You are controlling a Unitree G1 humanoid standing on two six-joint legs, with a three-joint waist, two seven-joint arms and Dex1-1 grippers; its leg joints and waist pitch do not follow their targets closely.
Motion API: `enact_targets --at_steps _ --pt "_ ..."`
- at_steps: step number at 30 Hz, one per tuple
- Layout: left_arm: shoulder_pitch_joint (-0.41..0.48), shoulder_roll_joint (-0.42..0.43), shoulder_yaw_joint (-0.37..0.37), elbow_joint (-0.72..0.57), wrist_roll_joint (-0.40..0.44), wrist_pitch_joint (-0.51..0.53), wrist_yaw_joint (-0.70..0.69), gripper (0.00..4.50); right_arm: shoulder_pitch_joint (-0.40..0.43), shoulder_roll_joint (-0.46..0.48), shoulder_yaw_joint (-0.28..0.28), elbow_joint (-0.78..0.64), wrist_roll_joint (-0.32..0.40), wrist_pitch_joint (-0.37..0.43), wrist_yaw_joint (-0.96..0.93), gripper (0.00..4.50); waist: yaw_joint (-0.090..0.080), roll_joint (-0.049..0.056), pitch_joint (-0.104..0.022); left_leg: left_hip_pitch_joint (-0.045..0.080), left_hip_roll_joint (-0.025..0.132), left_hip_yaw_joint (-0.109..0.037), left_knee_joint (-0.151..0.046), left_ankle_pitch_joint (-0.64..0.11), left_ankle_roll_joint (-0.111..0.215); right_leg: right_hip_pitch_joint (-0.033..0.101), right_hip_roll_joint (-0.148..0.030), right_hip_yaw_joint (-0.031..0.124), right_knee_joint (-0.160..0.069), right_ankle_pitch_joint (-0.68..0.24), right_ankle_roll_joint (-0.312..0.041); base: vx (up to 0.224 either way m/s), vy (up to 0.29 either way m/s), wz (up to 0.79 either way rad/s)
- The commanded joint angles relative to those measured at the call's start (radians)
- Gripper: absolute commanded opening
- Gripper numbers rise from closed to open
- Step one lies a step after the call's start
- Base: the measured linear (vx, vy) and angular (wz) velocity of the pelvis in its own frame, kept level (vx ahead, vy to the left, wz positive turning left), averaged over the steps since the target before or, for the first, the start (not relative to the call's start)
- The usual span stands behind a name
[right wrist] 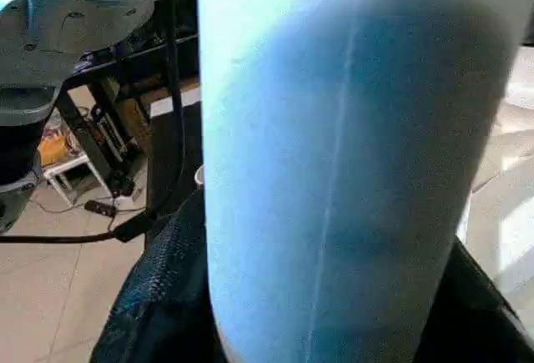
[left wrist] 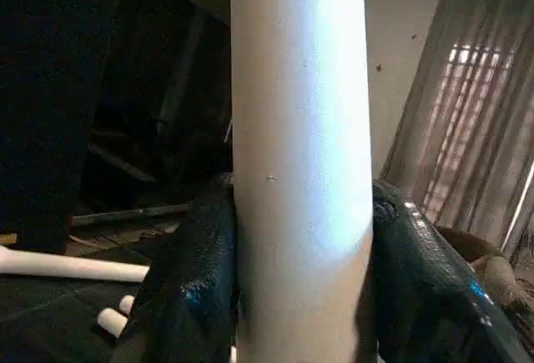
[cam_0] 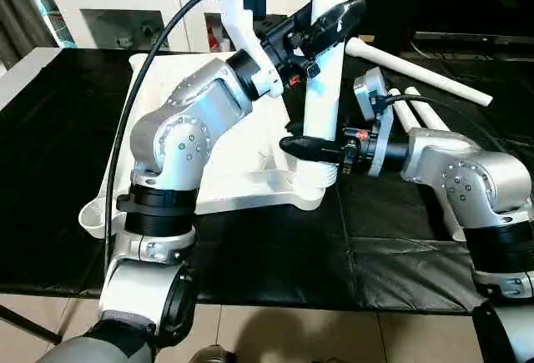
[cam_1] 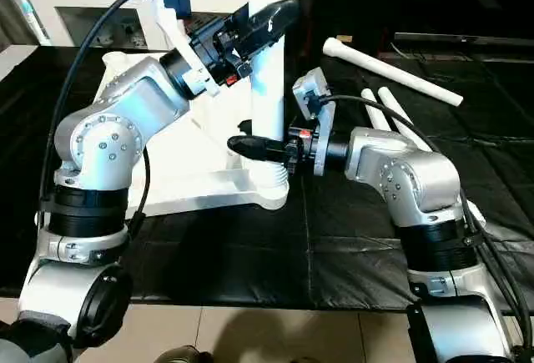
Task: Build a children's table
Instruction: Insert table leg to table base
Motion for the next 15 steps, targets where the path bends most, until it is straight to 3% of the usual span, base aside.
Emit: enact_targets --at_steps 1,8,15 --pt "-0.019 0.02 0.003 0.003 0.02 -0.006 0.005 1.81 -0.02 -0.009 0.008 -0.011 -0.004 -0.012 0.019 2.8 0.004 -0.024 -0.082 0.018 0.058 -0.019 -0.052 -0.088 0.066 0.06 -0.083 0.045 -0.071 -0.214 -0.18 0.0 0.0 0.0" --pt "-0.014 0.036 -0.03 -0.02 0.044 -0.019 -0.018 1.8 -0.052 -0.027 -0.012 0.023 0.008 -0.003 0.041 3.4 0.004 -0.023 -0.08 0.018 0.058 -0.019 -0.051 -0.091 0.065 0.059 -0.084 0.045 -0.072 -0.223 -0.179 0.0 0.0 0.0" --pt "-0.008 0.039 -0.05 -0.045 0.043 -0.015 -0.037 1.8 -0.076 -0.043 -0.009 0.066 0.008 0.023 0.057 3.43 0.004 -0.024 -0.081 0.017 0.059 -0.019 -0.05 -0.085 0.068 0.059 -0.084 0.045 -0.069 -0.204 -0.194 0.0 0.0 0.0"
